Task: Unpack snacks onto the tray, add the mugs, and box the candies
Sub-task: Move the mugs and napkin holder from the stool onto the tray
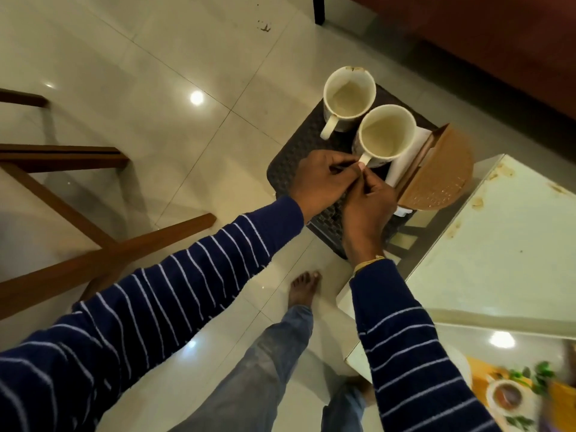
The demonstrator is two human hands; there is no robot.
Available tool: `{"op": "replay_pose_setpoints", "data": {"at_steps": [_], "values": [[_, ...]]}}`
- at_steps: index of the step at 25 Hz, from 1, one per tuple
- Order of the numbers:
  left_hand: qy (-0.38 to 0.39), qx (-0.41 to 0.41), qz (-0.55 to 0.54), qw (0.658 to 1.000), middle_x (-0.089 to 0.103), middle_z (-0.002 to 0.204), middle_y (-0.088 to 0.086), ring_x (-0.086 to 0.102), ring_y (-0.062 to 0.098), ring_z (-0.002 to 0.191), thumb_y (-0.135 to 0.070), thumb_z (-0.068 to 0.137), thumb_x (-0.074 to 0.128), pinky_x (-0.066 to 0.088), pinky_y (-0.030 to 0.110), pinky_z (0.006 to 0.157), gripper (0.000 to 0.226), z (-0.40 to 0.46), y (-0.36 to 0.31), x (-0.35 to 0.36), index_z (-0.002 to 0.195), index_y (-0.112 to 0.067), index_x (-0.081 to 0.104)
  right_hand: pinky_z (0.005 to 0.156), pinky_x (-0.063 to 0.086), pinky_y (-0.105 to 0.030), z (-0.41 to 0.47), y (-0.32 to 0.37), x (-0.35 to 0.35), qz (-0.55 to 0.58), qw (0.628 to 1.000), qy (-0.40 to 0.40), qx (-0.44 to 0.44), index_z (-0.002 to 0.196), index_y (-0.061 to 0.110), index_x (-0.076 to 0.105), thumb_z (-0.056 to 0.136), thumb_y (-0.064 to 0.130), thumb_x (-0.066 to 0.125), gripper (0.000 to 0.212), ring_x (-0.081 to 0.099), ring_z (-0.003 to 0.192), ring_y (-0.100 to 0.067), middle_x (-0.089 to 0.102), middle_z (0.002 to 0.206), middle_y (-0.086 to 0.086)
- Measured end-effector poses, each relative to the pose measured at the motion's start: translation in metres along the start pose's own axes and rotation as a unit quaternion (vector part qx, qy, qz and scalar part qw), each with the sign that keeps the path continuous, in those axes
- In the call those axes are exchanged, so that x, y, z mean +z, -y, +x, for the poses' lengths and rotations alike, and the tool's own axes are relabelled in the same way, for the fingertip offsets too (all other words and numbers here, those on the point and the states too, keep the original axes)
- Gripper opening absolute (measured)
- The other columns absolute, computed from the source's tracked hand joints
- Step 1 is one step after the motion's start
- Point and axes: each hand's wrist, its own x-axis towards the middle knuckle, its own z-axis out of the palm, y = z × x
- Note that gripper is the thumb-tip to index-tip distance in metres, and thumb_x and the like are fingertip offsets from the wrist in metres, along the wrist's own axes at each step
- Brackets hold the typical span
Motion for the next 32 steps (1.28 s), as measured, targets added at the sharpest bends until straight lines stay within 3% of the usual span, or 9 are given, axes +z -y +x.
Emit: {"op": "replay_pose_setpoints", "data": {"at_steps": [3,6,9,11,14,18,22,24,32], "values": [[0.002,0.006,-0.011,1.000,0.077,0.090,0.006,0.073,0.018,0.085,-0.022,0.094,0.066,0.061,0.044,0.081,0.018,-0.026,-0.011,0.002,0.103,-0.011,0.077,0.072,0.056,-0.021,-0.026,0.001,-0.018,-0.010,0.998,-0.001,-0.058,0.103,0.010,0.075,0.099,0.015,0.056,0.020,0.068,0.078,-0.011,0.073,0.084,0.000],[0.019,0.022,-0.023,0.999,0.073,0.076,0.013,0.071,0.029,0.073,-0.021,0.096,0.064,0.060,0.052,0.072,0.021,-0.059,-0.023,0.011,0.091,-0.005,0.077,0.060,0.050,-0.025,-0.054,-0.001,-0.046,-0.014,0.993,-0.019,-0.114,0.090,0.004,0.074,0.098,0.007,0.057,0.018,0.061,0.065,-0.018,0.068,0.072,-0.007],[0.057,0.021,-0.041,0.997,0.071,0.081,0.025,0.068,0.044,0.081,-0.019,0.097,0.062,0.057,0.059,0.070,0.025,-0.098,-0.029,0.028,0.092,0.002,0.073,0.058,0.048,-0.026,-0.091,-0.005,-0.078,-0.007,0.994,-0.040,-0.104,0.090,0.002,0.073,0.100,0.011,0.055,0.022,0.059,0.063,-0.017,0.066,0.071,-0.008],[0.075,0.045,-0.021,0.996,0.072,0.082,0.021,0.069,0.039,0.081,-0.019,0.097,0.063,0.057,0.056,0.070,0.024,-0.128,-0.032,0.047,0.092,0.002,0.073,0.059,0.043,-0.018,-0.119,-0.010,-0.106,-0.030,0.993,-0.073,-0.090,0.091,0.003,0.073,0.100,0.019,0.053,0.027,0.056,0.062,-0.011,0.065,0.071,-0.005],[0.123,0.073,0.006,0.990,0.076,0.085,0.007,0.072,0.022,0.080,-0.021,0.095,0.065,0.060,0.042,0.072,0.019,-0.173,-0.035,0.082,0.096,-0.006,0.076,0.063,0.043,-0.012,-0.159,-0.026,-0.151,-0.045,0.989,-0.126,-0.065,0.091,-0.001,0.073,0.099,0.011,0.054,0.024,0.058,0.064,-0.008,0.070,0.075,-0.008],[0.202,0.079,0.060,0.974,0.077,0.092,0.004,0.071,0.014,0.086,-0.022,0.094,0.067,0.060,0.038,0.075,0.019,-0.217,-0.020,0.127,0.101,-0.008,0.077,0.065,0.052,-0.029,-0.201,-0.062,-0.196,-0.048,0.983,-0.180,0.008,0.094,0.000,0.074,0.097,0.006,0.056,0.019,0.067,0.071,-0.021,0.071,0.078,-0.010],[0.257,0.068,0.118,0.957,0.076,0.097,0.004,0.069,0.012,0.090,-0.023,0.093,0.067,0.058,0.032,0.080,0.020,-0.241,0.001,0.164,0.106,-0.009,0.077,0.068,0.046,-0.012,-0.220,-0.094,-0.218,-0.001,0.970,-0.237,0.046,0.088,0.014,0.071,0.097,0.006,0.057,0.018,0.064,0.073,-0.003,0.065,0.074,0.009],[0.281,0.069,0.144,0.946,0.076,0.098,0.005,0.069,0.015,0.091,-0.022,0.094,0.067,0.058,0.035,0.083,0.021,-0.241,0.008,0.177,0.106,-0.008,0.076,0.065,0.044,-0.008,-0.221,-0.110,-0.222,0.031,0.966,-0.247,0.065,0.085,0.018,0.068,0.097,0.007,0.057,0.019,0.061,0.068,-0.004,0.062,0.071,0.012],[0.354,0.111,0.284,0.884,0.076,0.094,0.008,0.069,0.020,0.086,-0.021,0.094,0.065,0.056,0.041,0.082,0.020,-0.203,0.028,0.205,0.099,-0.006,0.078,0.063,0.044,-0.029,-0.194,-0.158,-0.210,0.111,0.952,-0.260,0.116,0.082,-0.001,0.070,0.098,0.006,0.056,0.022,0.049,0.063,-0.013,0.064,0.070,-0.010]]}}
